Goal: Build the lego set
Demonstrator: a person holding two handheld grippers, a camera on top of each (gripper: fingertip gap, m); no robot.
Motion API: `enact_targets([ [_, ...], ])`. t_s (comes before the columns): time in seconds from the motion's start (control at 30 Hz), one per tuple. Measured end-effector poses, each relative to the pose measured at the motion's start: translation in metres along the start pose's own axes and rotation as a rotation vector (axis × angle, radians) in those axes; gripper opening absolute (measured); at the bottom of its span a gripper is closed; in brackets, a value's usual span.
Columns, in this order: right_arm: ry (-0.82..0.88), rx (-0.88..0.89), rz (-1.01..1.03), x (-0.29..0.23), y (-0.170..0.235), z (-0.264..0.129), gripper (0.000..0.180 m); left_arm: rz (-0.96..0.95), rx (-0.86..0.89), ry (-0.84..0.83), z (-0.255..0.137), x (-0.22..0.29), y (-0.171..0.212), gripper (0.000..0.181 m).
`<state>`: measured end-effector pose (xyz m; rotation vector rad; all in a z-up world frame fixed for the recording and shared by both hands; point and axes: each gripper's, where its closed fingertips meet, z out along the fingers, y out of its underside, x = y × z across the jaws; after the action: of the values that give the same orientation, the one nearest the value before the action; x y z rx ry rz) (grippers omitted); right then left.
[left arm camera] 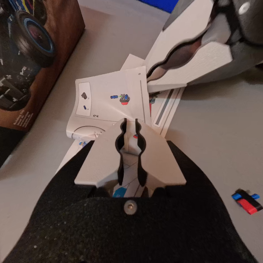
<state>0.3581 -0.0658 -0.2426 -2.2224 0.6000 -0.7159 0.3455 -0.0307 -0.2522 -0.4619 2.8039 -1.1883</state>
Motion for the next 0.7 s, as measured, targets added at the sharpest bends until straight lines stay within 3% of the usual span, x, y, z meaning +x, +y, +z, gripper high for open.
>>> enact_targets([
  [0.03,0.001,-0.005,-0.012,-0.001,0.001,0.002,0.001,-0.021,0.010,0.016,0.000,0.002,-0.002,0.012],
  [0.37,0.052,0.014,-0.067,0.000,-0.005,0.008,0.000,0.027,0.034,-0.016,-0.002,0.008,-0.023,0.021],
  [0.7,0.064,0.002,-0.114,-0.003,-0.004,0.010,0.000,-0.129,0.127,-0.056,0.009,-0.012,-0.051,0.017],
])
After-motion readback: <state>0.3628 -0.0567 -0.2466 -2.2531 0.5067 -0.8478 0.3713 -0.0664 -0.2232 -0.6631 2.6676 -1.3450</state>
